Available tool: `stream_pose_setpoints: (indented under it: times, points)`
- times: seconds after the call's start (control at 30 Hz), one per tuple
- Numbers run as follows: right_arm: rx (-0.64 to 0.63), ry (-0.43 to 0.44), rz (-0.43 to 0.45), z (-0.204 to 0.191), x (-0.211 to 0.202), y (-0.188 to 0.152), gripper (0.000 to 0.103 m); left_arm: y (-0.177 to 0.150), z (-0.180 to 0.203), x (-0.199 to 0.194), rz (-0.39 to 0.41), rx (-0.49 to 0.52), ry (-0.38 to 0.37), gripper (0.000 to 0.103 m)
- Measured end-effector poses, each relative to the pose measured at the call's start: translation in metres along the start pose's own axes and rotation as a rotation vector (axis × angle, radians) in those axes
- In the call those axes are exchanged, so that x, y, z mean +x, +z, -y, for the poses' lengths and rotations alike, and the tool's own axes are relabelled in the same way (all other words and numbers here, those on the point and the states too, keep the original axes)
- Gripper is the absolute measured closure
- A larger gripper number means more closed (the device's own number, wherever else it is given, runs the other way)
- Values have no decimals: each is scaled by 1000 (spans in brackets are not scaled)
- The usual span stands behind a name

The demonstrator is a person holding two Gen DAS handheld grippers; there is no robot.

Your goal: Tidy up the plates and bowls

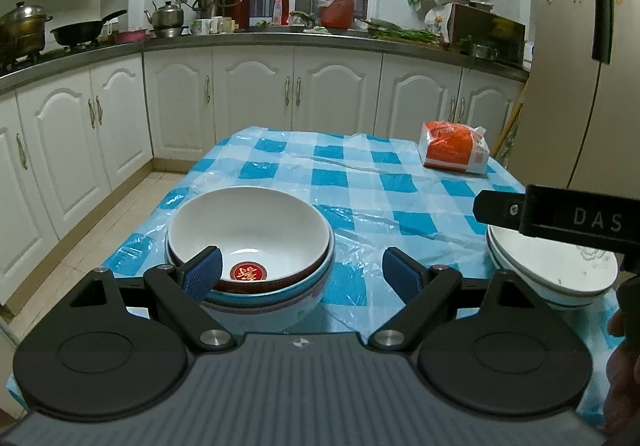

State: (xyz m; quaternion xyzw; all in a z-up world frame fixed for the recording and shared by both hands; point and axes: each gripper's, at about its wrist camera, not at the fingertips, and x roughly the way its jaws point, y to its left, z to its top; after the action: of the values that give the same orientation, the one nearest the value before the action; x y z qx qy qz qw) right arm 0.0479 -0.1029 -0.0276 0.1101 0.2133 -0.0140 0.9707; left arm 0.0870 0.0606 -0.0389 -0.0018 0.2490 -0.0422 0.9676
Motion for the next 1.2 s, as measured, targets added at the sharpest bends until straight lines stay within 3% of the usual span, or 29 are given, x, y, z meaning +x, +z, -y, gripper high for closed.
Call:
stream_pose_setpoints:
  times: [1.2]
  points:
    - [-47,-42,55,2,2,-7,9,-1,1,0,-8,-5,21,0]
